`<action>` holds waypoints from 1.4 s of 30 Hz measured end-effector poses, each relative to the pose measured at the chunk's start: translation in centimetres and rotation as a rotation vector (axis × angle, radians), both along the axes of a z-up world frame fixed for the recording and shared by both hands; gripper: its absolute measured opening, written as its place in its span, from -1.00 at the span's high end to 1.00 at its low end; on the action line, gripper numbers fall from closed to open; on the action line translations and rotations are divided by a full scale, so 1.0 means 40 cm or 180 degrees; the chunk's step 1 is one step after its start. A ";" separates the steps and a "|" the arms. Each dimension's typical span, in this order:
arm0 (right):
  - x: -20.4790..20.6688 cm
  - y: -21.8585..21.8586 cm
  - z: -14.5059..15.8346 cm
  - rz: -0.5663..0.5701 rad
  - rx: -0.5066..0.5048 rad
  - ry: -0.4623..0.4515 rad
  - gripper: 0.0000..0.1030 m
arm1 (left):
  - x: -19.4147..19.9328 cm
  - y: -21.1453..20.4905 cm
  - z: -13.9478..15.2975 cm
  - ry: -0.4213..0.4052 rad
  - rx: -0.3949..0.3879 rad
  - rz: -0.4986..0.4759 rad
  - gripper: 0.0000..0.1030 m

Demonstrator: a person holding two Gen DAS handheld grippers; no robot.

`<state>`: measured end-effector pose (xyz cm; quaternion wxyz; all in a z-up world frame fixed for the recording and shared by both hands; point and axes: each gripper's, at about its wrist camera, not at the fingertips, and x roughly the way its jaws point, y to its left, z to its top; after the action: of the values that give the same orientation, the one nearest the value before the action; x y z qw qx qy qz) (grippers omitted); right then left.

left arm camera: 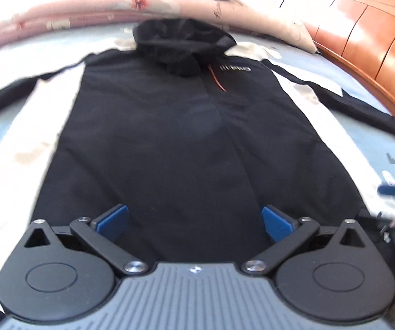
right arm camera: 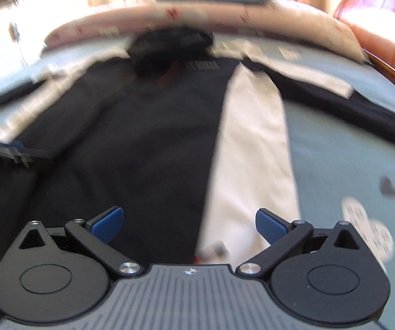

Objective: Fold clothes
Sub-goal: 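Move both open grippers back over the jacket front, then grasp the black sleeve cuff with the left gripper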

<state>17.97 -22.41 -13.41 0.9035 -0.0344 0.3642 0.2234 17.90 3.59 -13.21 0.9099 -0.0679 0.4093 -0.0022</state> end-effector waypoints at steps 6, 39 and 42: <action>0.072 0.102 -0.020 0.0223 0.0245 0.0159 -1.00 | -0.006 0.045 0.007 -0.0047 -0.0290 0.0105 -0.99; -0.061 -0.033 -0.071 -0.0315 -0.0286 0.0020 -1.00 | -0.090 -0.084 0.016 0.0285 -0.0189 -0.0204 -0.99; -0.070 -0.037 -0.072 -0.0298 -0.0286 0.0000 -1.00 | -0.083 -0.063 0.029 0.0229 -0.0271 -0.0113 -0.99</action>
<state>15.18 -23.90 -16.29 0.9105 -0.0579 0.3751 0.1643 14.58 1.08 -12.07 0.8907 -0.0993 0.4425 -0.0333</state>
